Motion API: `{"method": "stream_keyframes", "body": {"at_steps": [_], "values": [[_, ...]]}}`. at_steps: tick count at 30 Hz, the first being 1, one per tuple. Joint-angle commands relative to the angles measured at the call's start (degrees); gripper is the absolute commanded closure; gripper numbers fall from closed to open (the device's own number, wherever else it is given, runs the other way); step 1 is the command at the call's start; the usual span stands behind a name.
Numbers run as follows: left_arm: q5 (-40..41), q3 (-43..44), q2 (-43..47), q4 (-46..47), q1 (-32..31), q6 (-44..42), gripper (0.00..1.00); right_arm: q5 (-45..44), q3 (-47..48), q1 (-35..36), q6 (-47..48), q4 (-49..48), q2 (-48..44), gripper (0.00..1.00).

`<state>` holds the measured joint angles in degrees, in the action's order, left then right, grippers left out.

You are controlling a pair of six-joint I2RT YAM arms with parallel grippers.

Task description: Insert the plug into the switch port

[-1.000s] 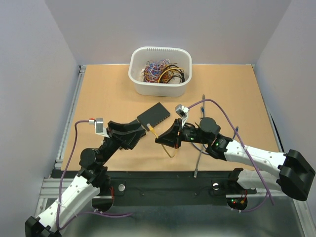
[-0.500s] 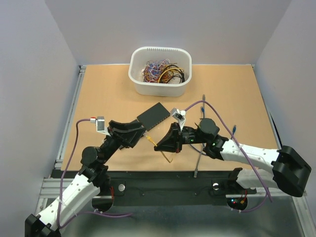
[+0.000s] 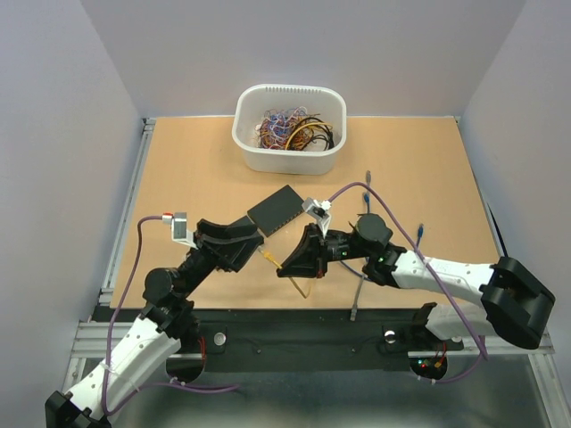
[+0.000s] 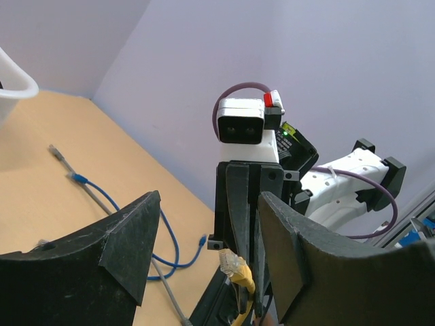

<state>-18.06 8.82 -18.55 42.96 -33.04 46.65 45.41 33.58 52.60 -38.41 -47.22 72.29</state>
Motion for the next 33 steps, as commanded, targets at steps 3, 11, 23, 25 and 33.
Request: {"method": "stream_keyframes", "body": {"at_steps": [3,11,23,25,33], "values": [[-1.9,1.1,-0.4,0.2,-0.1,0.0,0.3,-0.9,3.1,0.3,0.6,-4.5,-0.4,0.99],[-2.1,0.8,-0.8,-0.9,-0.1,0.2,0.39,-1.9,3.9,0.3,0.9,-4.5,0.1,0.99],[-3.6,0.8,0.0,-1.1,-0.2,1.6,0.51,-6.6,4.3,0.3,1.7,-4.5,1.6,1.0],[-3.7,0.7,0.3,-1.0,-0.2,1.8,0.51,-6.6,4.5,0.3,1.7,-4.5,2.1,1.0],[-3.4,0.8,0.0,-2.4,-0.2,2.0,0.89,-8.0,3.9,0.3,2.2,-4.5,3.2,1.0]]}}
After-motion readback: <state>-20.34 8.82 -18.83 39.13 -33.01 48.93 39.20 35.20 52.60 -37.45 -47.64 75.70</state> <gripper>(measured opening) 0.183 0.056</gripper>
